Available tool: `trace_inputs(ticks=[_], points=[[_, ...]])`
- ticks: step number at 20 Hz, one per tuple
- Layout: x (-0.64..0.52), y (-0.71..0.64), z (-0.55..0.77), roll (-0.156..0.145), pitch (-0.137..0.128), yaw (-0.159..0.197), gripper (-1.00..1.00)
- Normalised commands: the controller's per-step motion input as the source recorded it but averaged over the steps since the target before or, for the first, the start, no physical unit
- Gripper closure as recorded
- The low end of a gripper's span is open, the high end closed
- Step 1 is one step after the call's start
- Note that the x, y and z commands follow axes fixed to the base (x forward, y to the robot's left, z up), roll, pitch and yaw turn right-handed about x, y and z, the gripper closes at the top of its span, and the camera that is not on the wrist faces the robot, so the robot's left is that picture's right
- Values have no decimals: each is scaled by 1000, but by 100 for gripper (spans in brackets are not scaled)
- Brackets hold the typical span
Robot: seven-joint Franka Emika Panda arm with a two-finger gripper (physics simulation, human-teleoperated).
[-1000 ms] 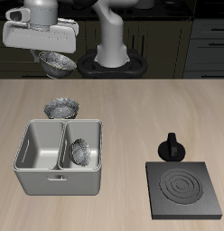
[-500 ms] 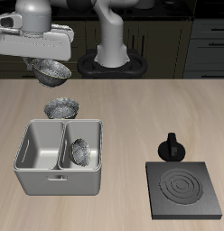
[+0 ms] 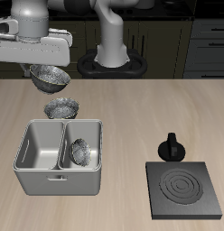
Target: Place the smallest bowl in the left side of the drainer and the medium bowl in the right side
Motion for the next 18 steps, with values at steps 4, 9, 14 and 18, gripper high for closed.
trace_inputs(ticks=[4,9,14,18], points=[[186,-127,-57,-38,7,-19,100],[96,-228,-124,-41,12,6,100],[26,-193,-260,-36,25,0,100],[-35,-81,-259,-26,20,-4,100]])
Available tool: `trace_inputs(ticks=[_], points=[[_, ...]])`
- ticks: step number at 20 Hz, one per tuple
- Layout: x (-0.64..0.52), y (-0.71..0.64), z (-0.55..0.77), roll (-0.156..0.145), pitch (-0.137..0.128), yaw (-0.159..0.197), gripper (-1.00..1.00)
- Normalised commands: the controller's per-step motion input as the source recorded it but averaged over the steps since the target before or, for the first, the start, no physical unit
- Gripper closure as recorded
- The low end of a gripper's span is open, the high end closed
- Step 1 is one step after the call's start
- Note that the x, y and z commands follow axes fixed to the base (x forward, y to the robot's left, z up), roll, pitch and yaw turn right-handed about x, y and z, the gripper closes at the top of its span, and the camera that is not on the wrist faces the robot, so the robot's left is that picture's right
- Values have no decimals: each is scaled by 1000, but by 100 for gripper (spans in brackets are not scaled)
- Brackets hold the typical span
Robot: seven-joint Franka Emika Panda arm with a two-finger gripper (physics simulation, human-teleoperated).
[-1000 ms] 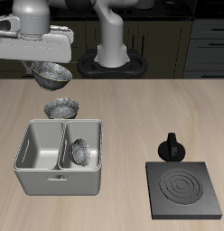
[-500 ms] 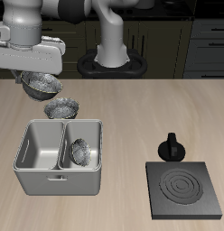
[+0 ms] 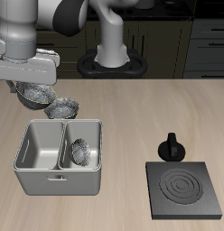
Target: Place the smallest bowl in the left side of the drainer and the medium bowl in the right side
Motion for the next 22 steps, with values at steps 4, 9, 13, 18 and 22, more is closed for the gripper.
trace_inputs(ticks=[4,9,13,18,22], points=[[-2,-176,-300,-40,29,2,100],[57,-27,-289,-23,33,-11,100],[79,63,-338,-12,33,3,100],[74,50,-273,-21,30,34,100],[15,151,-294,24,19,6,-100]])
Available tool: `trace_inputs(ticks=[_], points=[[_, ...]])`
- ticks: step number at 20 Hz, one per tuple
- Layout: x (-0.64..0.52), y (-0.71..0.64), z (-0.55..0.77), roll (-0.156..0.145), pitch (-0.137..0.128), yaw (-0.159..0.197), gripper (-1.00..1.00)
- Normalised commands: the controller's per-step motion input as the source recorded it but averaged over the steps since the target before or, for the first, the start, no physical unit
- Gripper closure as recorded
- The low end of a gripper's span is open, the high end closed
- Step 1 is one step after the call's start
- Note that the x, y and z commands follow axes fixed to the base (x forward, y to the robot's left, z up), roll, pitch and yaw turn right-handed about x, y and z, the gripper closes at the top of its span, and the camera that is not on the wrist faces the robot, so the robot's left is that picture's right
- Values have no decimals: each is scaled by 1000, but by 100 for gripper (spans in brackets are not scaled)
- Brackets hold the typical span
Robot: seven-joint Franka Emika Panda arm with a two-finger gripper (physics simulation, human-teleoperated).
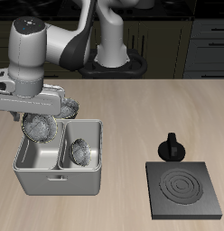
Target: Place the smallest bowl in the left side of the drainer and the medium bowl in the right side
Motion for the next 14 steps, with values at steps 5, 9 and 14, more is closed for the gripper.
trace_inputs(ticks=[5,9,14], points=[[-56,197,-176,50,-1,33,-100],[-172,195,232,58,-46,-4,-100],[-286,160,608,21,-90,-23,-100]])
